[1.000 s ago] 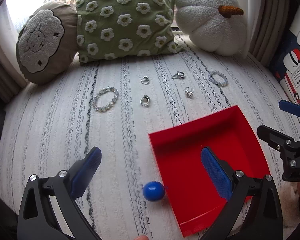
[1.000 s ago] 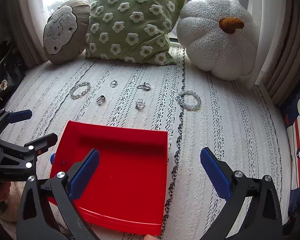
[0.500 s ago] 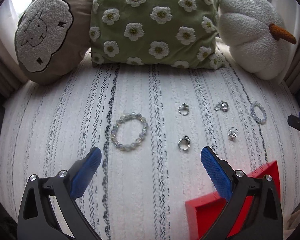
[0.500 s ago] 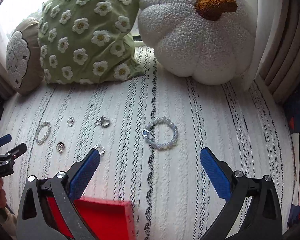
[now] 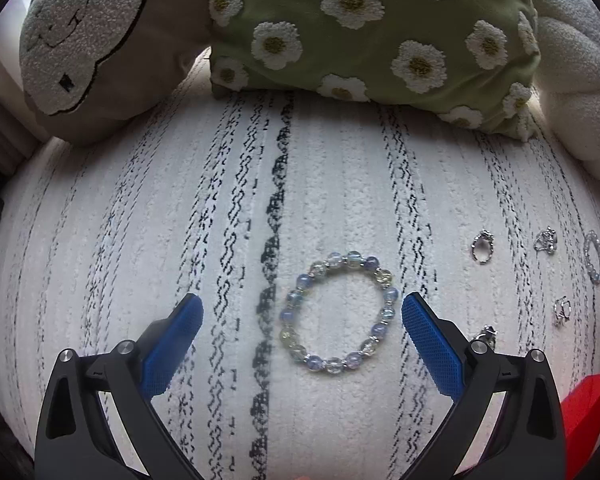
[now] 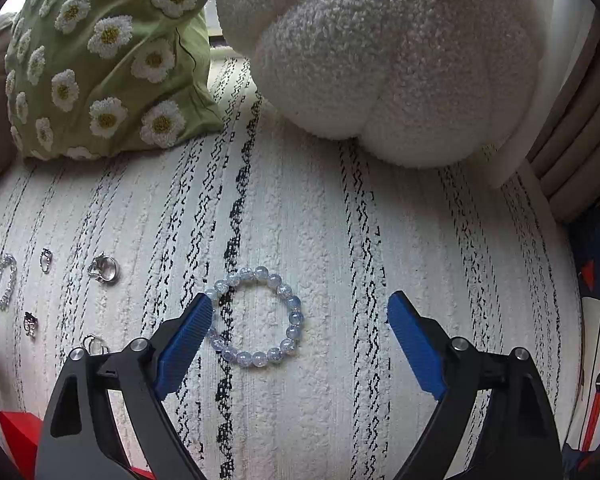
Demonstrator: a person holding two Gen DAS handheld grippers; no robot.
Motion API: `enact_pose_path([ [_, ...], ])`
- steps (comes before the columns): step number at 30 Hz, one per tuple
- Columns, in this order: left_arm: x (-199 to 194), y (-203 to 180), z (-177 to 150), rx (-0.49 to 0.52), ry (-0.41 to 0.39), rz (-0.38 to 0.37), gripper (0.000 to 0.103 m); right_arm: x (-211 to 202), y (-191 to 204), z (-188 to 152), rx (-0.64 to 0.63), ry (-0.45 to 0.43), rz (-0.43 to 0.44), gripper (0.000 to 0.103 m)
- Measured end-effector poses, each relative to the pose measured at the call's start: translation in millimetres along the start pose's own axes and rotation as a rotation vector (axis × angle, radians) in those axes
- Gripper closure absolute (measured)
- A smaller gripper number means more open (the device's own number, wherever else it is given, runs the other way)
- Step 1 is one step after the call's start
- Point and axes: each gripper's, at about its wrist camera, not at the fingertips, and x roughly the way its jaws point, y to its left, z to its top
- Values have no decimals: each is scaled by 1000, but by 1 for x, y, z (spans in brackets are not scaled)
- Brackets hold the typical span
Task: Organize jewelry
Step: 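Move left tool to multicolour bead bracelet while right tool approaches clear star-charm bracelet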
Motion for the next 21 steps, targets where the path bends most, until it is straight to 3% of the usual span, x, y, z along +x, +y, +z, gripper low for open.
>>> enact_pose_path([
  [13, 21, 8, 5, 18, -11, 21, 7, 26, -14, -2, 48, 34, 7, 20],
  [21, 33, 11, 4, 18, 6, 24, 7, 40, -14, -1, 59, 55, 31, 30],
])
